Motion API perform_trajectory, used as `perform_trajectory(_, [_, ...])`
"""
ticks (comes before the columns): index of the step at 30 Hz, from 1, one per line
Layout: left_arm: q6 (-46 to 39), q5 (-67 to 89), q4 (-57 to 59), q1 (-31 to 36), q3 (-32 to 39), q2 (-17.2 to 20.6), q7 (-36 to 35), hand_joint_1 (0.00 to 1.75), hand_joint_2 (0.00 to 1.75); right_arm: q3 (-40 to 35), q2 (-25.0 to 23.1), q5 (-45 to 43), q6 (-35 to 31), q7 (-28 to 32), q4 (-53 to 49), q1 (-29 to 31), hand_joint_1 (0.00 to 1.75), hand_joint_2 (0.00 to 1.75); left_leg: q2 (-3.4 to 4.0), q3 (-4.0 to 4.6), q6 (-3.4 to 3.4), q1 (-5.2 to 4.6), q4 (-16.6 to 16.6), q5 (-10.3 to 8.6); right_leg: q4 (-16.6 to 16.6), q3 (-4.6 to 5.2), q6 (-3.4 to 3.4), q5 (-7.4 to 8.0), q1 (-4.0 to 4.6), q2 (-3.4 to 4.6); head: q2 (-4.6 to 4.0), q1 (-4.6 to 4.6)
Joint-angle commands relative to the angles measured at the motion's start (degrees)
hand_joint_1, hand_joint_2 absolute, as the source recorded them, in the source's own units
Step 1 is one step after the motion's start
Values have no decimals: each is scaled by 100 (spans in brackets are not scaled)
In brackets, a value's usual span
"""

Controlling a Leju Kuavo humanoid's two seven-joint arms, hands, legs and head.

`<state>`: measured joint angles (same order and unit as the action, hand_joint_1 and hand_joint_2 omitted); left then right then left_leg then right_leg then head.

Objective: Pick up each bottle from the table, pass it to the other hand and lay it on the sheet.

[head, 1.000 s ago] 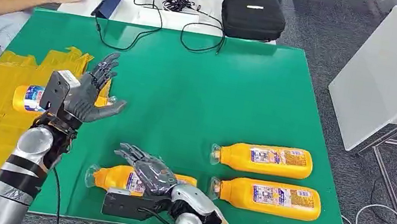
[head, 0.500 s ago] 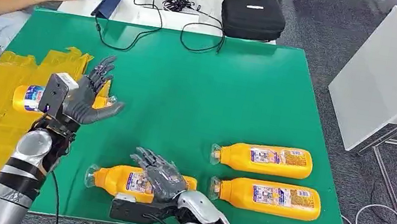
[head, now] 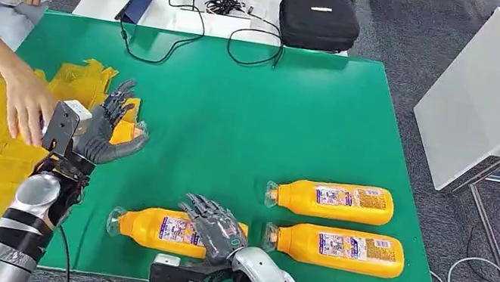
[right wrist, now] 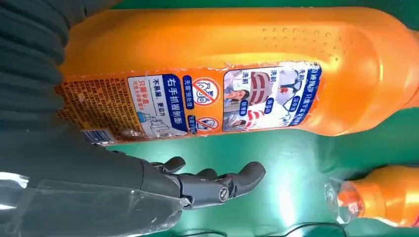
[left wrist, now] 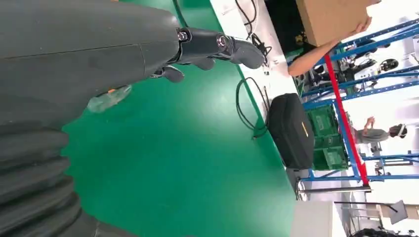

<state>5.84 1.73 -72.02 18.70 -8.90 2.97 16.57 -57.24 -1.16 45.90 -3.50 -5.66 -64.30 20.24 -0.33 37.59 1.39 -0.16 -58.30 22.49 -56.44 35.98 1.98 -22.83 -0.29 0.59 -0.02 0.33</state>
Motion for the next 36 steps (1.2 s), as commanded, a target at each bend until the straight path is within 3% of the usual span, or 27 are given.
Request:
perform_trajectory(1, [-12,50,-42,-102,166,50,-64,0,175,-153,332,393,-91,-154,-160,-74,0,175,3,-24,-5,0,4,9,5,-23,-1,-8,1,-2,0,-2])
perform_trajectory(14, [-9,106,-151,-294,242,-1,-126,0,175,19,408,1009,-155,-448,-206,-158,0,175,-1,-12,-4,1,3,3,5,-12,-1,-3,1,-5,0,0])
perform_trajectory(17, [-9,118,-199,-343,262,-18,-140,0,175,129,392,1123,-131,-491,-210,-192,0,175,2,-41,-8,2,1,18,5,-42,-3,-15,3,-5,0,-2])
perform_trajectory(36, [-4,154,-332,-454,301,-53,-228,0,175,410,278,1406,-141,-639,-58,-250,0,175,1,-29,-7,1,2,11,4,-29,-2,-10,2,-5,0,-2])
